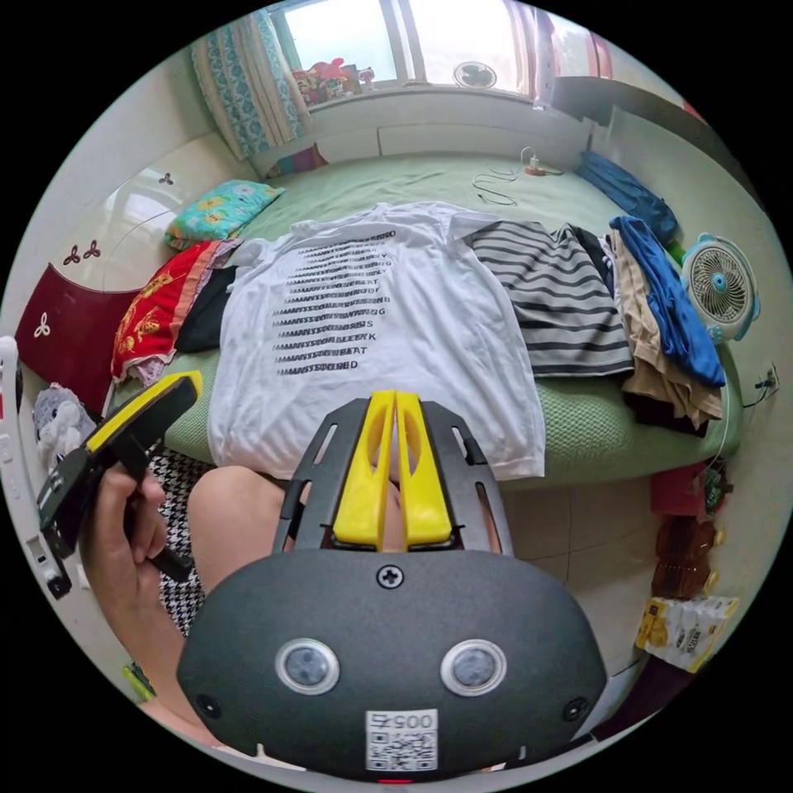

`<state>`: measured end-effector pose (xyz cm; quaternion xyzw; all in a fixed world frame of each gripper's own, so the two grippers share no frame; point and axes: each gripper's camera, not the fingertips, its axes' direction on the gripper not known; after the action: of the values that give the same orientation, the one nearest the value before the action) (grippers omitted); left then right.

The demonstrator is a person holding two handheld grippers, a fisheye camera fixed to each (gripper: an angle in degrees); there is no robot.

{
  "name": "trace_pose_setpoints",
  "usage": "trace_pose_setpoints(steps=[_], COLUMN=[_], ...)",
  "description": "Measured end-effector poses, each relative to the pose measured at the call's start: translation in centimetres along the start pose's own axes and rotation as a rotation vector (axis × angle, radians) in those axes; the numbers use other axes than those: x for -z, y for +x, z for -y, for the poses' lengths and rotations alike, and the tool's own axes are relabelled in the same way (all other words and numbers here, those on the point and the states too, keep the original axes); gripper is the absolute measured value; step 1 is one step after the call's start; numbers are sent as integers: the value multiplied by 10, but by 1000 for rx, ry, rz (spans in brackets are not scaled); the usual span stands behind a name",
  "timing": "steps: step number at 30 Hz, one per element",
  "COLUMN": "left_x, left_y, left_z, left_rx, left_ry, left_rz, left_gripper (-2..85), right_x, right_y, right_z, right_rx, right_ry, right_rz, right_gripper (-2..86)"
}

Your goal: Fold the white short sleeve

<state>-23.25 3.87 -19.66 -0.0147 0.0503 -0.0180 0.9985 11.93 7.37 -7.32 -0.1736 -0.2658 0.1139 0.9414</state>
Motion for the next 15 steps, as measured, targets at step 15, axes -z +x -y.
trace_pose_setpoints(steps=[15], left_x=[-138], left_y=[-1], left_z=[13], left_rx=[46], left_ry=[-213], left_rz=[12], left_gripper=[21], right_x=[-58], right_y=[11], right_z=[14], right_rx=[43], right_ry=[-145], right_rz=[-90], right_gripper=[-10])
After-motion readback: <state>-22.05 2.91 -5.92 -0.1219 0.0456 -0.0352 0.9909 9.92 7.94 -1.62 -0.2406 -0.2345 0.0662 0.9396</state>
